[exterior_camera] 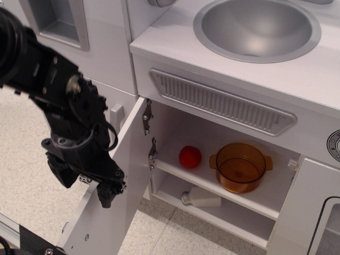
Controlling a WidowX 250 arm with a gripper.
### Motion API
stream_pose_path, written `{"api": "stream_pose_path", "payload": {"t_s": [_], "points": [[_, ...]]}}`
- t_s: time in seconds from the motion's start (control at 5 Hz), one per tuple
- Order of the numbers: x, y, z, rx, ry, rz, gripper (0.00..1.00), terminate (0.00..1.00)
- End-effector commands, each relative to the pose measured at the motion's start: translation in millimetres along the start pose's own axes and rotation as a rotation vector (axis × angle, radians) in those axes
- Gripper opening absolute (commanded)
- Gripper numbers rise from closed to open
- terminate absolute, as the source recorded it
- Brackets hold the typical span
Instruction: Close cabinet
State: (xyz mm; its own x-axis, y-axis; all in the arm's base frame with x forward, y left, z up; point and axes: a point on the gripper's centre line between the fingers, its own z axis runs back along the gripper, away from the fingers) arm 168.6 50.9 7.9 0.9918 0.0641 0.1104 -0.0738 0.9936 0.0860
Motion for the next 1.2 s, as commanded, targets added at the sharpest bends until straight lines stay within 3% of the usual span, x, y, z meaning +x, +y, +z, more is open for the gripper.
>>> {"api": "stream_pose_path", "payload": {"t_s": [0.0,0.2,0.6,0.8,1.0], "points": [[10,-19,-18,-0.009,0.002,0.037,1.00,0.00],[17,-54,-10,-0.072,0.003,0.033,1.00,0.00],[51,-111,12,-0.136,-0.020,0.075,1.00,0.00],[60,-116,30,-0.154,-0.040,0.065,1.00,0.00],[51,-95,44,-0.158,-0.039,0.033,1.00,0.00]]}}
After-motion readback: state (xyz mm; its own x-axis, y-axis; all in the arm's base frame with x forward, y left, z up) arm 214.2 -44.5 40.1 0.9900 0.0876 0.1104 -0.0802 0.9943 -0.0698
